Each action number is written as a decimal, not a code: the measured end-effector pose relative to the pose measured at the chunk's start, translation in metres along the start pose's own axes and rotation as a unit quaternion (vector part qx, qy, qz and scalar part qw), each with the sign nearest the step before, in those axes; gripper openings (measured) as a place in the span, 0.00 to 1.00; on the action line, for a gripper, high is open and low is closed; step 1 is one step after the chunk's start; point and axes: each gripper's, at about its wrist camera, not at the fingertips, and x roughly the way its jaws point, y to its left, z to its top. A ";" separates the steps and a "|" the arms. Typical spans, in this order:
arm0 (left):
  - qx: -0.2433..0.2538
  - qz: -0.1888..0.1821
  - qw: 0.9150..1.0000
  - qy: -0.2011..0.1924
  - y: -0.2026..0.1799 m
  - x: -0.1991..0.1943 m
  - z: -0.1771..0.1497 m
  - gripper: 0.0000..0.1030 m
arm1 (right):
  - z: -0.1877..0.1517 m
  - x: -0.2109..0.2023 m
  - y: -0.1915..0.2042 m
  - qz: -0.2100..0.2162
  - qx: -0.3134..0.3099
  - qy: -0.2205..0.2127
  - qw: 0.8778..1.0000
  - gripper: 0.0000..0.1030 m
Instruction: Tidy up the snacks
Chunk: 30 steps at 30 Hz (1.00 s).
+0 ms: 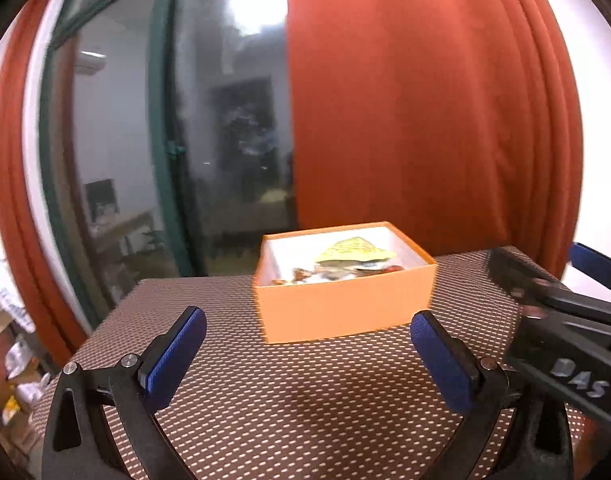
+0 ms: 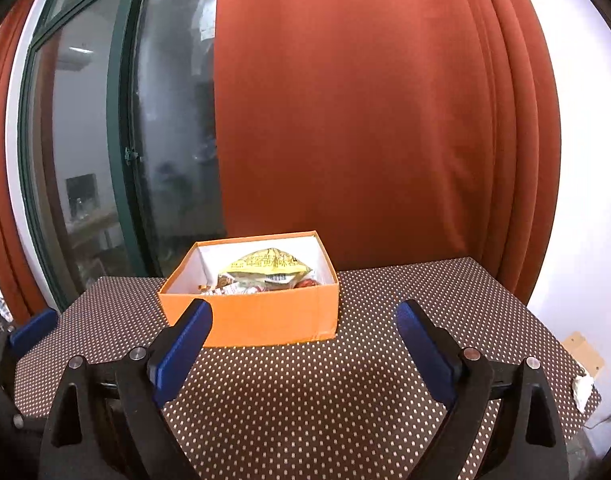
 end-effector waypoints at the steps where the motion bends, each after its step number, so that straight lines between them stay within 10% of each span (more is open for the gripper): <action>1: -0.005 0.000 1.000 0.000 0.004 -0.002 -0.001 1.00 | -0.002 -0.005 -0.001 0.001 0.001 -0.003 1.000 0.92; 30: -0.073 0.000 0.997 -0.002 0.032 -0.028 -0.012 1.00 | -0.018 -0.043 -0.013 0.023 0.000 -0.014 1.000 0.93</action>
